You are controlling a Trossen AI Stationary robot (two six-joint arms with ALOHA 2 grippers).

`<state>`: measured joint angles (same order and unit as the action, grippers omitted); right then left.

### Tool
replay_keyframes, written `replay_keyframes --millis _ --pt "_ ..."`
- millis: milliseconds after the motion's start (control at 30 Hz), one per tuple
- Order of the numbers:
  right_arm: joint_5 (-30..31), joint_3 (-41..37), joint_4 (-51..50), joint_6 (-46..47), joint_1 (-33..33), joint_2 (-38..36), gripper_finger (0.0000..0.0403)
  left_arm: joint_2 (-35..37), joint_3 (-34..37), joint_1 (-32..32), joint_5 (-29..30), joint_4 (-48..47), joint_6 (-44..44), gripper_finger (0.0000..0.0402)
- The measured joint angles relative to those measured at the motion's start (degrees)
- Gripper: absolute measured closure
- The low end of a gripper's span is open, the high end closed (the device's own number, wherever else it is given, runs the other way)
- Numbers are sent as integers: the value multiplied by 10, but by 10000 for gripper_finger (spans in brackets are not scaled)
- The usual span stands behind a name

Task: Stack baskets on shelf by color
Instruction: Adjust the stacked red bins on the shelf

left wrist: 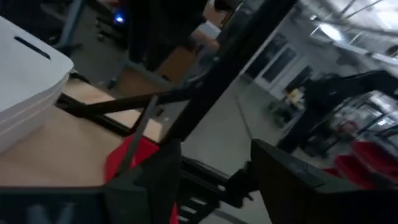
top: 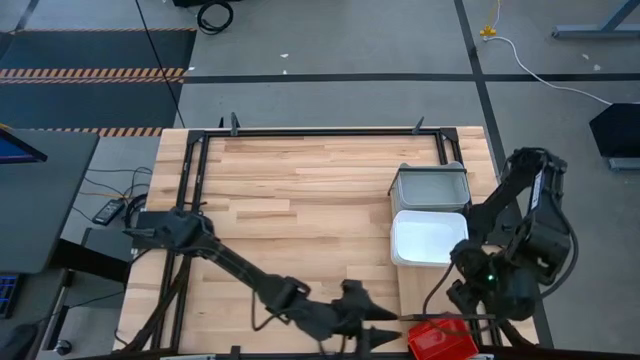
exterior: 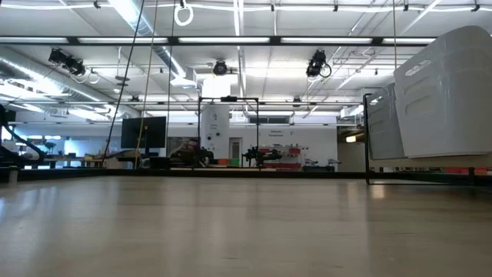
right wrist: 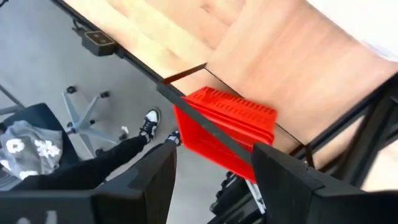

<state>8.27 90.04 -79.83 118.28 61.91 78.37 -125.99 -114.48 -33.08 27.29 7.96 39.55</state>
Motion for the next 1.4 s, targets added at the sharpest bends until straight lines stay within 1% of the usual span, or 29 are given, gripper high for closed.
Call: replay_keyframes --millis 133,233,300,367,467,567,667,800,867,967,1100,1233,1400 --pt "-11 0 -8 2 6 -15 190 -52 -100 15 -6 -107 -13 202" --pt "-50 0 -4 7 13 -16 190 -63 -128 24 -19 -143 -26 207" --pt "-85 0 -10 -14 21 -10 190 -63 -129 28 -29 -139 -27 210" --pt "-110 0 -11 -54 33 2 190 -63 -129 30 -48 -137 -41 214" --pt "-117 0 10 -106 53 21 190 -63 -129 25 -73 -151 -100 219" --pt "-127 0 38 -100 64 37 190 -63 -126 15 -77 -209 -137 225" --pt "-130 0 108 -100 70 53 190 -64 -125 11 -80 -251 -139 229" --pt "-119 0 230 -134 75 89 190 -63 -125 14 -76 -272 -149 230" --pt "-130 0 260 -151 75 118 190 -63 -125 14 -76 -272 -151 230" --pt "-161 0 282 -182 75 163 190 -63 -125 14 -76 -270 -147 230" --pt "-190 0 282 -243 75 218 190 -63 -125 11 -76 -270 -142 230" --pt "-193 0 277 -272 69 256 190 -63 -125 1 -76 -272 -132 230" --pt "-177 0 276 -274 59 292 190 -63 -125 -13 -77 -272 -132 230"
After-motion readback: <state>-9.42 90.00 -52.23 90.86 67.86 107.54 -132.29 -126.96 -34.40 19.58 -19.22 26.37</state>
